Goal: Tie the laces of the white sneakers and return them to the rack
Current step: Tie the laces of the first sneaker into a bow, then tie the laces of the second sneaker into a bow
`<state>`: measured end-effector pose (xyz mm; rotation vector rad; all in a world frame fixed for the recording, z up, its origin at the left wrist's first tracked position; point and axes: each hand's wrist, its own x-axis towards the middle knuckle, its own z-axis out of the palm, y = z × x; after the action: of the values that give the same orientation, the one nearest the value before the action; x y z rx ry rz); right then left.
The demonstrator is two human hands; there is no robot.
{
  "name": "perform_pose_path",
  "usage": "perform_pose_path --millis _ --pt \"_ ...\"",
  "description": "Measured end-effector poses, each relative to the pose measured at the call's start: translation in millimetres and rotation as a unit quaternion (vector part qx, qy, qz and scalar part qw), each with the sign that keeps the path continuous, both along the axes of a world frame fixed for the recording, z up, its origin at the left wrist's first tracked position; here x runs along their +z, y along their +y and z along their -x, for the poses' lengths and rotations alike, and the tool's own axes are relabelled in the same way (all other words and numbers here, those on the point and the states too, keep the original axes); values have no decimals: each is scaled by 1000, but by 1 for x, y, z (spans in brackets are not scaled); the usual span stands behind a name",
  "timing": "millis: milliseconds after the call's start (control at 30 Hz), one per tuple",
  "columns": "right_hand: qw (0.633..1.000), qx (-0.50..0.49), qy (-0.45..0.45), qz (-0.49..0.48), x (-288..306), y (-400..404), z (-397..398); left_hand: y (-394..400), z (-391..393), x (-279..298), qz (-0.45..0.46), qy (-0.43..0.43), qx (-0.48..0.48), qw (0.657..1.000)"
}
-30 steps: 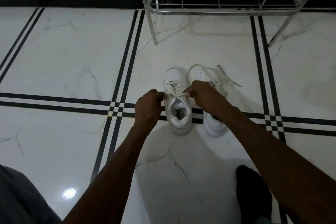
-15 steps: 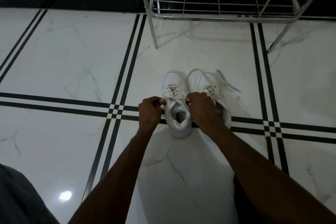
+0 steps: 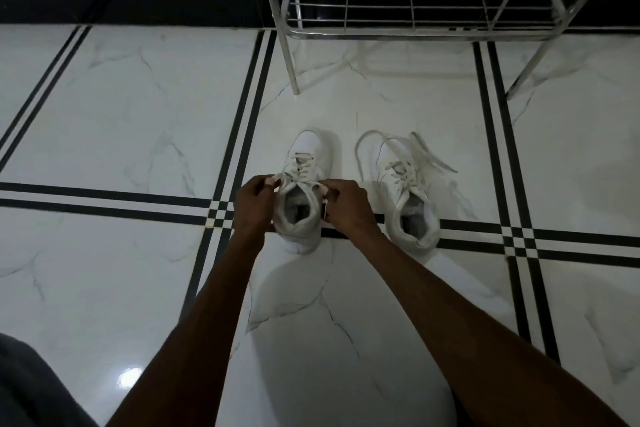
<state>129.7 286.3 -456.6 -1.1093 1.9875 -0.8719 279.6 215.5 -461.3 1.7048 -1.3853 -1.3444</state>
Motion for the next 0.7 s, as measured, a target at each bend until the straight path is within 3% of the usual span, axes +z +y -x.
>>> perform_pose_path --millis 67,167,267,400,567,700 --pt "1000 14 17 -15 1 -1 4 1 1 -1 60 -62 -18 996" --pt "998 8 55 -10 6 -2 17 8 16 10 217 -161 -18 963" --pt "995 -48 74 37 18 5 43 13 45 21 293 -174 -53 939" --pt "985 -95 131 57 35 27 86 40 91 19 220 -90 -143 961" --pt "973 -171 154 15 25 56 127 67 130 16 117 -58 -198 972" --pt "972 -222 49 -53 11 75 144 74 150 13 109 -58 -251 960"
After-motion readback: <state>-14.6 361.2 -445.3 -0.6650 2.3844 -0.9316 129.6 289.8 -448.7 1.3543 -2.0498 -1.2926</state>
